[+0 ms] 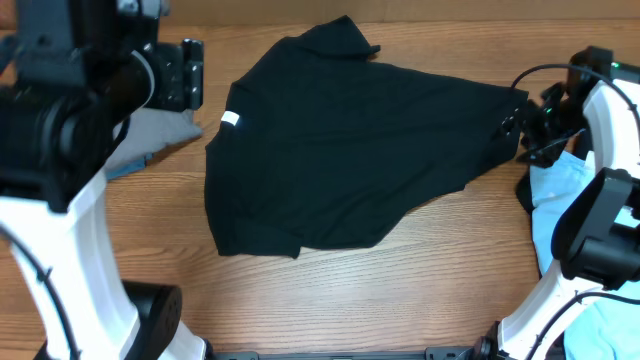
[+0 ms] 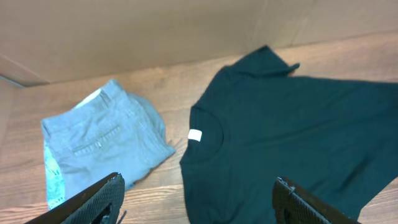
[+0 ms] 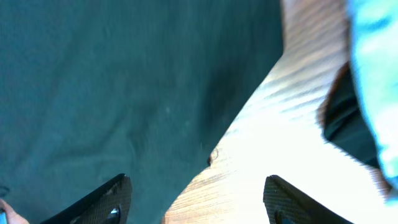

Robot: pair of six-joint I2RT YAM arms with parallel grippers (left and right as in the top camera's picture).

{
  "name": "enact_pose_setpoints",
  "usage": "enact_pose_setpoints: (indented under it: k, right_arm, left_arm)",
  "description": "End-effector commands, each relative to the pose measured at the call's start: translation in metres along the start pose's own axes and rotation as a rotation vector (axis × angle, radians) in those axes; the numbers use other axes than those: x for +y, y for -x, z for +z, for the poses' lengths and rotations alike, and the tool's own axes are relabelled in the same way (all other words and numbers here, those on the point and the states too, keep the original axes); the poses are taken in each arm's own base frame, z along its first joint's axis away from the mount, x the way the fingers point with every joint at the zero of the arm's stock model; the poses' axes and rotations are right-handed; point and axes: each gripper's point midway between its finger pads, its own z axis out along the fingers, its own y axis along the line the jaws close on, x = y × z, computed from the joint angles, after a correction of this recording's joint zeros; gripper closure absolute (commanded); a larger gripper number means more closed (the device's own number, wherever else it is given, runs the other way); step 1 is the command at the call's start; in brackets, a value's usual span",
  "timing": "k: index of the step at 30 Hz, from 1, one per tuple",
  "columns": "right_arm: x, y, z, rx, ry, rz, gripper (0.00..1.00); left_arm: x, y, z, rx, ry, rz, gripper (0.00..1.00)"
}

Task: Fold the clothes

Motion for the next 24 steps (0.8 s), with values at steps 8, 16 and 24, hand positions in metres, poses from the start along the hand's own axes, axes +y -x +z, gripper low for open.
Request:
enact_pose_setpoints:
  k: [8,16,24]
  right_arm:
    - [-0.006,-0.07,0.067,0.186,-0.063,0.042,0.7]
    - [-0.015,-0.066,0.093,0.141,-0.051,0.051,0.68]
    - [0.008,-0.059,0.095,0.125,0.08,-0.008,0.67]
  left_arm:
    - [0.0,0.001,-0.02,-0.044,0.003,0.014,0.19]
    - [-0.005,0.001,-0.02,-0.043,-0.023,0.015,0.18]
    - [-0.006,0.001,-0.02,-0.043,-0.031,0.016,0.18]
